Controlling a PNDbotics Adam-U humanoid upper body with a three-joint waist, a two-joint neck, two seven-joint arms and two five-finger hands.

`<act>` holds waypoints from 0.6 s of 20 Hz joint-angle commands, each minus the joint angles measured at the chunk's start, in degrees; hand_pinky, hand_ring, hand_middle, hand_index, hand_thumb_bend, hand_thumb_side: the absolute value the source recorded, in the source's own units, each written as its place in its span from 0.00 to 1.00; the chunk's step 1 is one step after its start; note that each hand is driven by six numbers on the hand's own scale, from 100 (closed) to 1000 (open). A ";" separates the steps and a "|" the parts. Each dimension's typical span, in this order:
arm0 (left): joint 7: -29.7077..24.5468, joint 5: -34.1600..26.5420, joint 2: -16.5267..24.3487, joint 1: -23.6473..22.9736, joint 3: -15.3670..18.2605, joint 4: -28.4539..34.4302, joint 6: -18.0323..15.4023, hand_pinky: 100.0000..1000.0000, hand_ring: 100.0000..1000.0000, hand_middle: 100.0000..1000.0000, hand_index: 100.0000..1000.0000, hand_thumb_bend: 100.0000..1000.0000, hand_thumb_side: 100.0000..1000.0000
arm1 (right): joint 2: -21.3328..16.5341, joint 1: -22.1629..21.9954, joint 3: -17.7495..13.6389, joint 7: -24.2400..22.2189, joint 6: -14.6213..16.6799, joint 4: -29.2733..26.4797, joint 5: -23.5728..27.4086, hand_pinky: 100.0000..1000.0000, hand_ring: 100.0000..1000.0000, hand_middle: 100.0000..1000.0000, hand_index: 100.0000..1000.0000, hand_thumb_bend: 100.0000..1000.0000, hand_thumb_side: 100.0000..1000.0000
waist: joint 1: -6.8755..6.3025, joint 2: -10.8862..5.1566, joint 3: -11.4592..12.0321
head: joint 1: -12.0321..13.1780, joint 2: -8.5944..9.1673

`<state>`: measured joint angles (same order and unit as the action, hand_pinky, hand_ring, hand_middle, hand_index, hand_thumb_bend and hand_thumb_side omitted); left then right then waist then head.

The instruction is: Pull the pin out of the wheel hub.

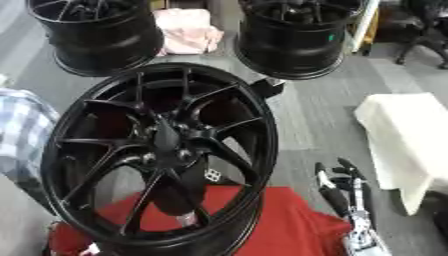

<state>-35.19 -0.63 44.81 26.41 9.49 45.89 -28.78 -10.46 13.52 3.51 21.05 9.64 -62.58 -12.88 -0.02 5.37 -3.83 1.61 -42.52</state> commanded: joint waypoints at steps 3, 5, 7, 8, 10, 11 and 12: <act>-15.03 2.80 -3.51 -2.96 5.70 -1.99 -13.69 0.77 0.77 0.79 0.83 0.67 0.59 | -1.15 0.63 -0.40 0.07 -0.23 -1.20 0.12 0.69 0.63 0.68 0.87 0.26 0.55 | 0.05 -0.36 0.13 | -0.16 0.90; -13.06 2.20 -6.12 -4.68 7.96 -0.31 -11.21 0.74 0.75 0.76 0.81 0.60 0.60 | -1.09 0.70 -0.44 0.11 -0.28 -1.24 0.18 0.69 0.63 0.68 0.87 0.26 0.55 | 0.20 -0.28 0.27 | -0.19 0.95; -11.12 0.89 -9.06 -6.56 10.47 2.61 -7.51 0.72 0.72 0.73 0.79 0.53 0.62 | -1.06 0.76 -0.45 0.10 -0.30 -1.30 0.20 0.69 0.63 0.68 0.87 0.26 0.55 | 0.29 -0.22 0.39 | -0.14 1.13; -10.60 0.36 -10.69 -7.52 11.71 4.19 -5.52 0.72 0.71 0.72 0.79 0.51 0.63 | -1.05 0.78 -0.48 0.11 -0.33 -1.33 0.19 0.69 0.63 0.68 0.87 0.26 0.55 | 0.35 -0.19 0.48 | -0.17 1.15; -10.01 -0.59 -13.82 -9.17 14.22 7.27 -1.00 0.71 0.70 0.71 0.78 0.47 0.64 | -1.05 0.82 -0.52 0.12 -0.38 -1.40 0.16 0.69 0.63 0.68 0.87 0.26 0.55 | 0.44 -0.13 0.67 | -0.27 1.21; -9.37 -0.62 -15.29 -9.86 15.51 8.92 0.99 0.70 0.70 0.71 0.77 0.46 0.64 | -1.06 0.84 -0.51 0.08 -0.40 -1.42 0.15 0.69 0.63 0.68 0.87 0.26 0.55 | 0.47 -0.12 0.74 | -0.23 1.20; -8.43 -0.58 -16.73 -10.55 16.74 10.30 2.87 0.69 0.68 0.69 0.76 0.41 0.64 | -1.02 0.88 -0.51 0.04 -0.41 -1.45 0.13 0.69 0.63 0.68 0.87 0.26 0.55 | 0.52 -0.10 0.77 | -0.15 1.21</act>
<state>-40.03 -0.72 28.17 15.56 24.32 53.55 -23.94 -10.45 13.62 3.37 21.00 9.34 -62.75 -12.88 0.59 5.68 -3.09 1.48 -42.10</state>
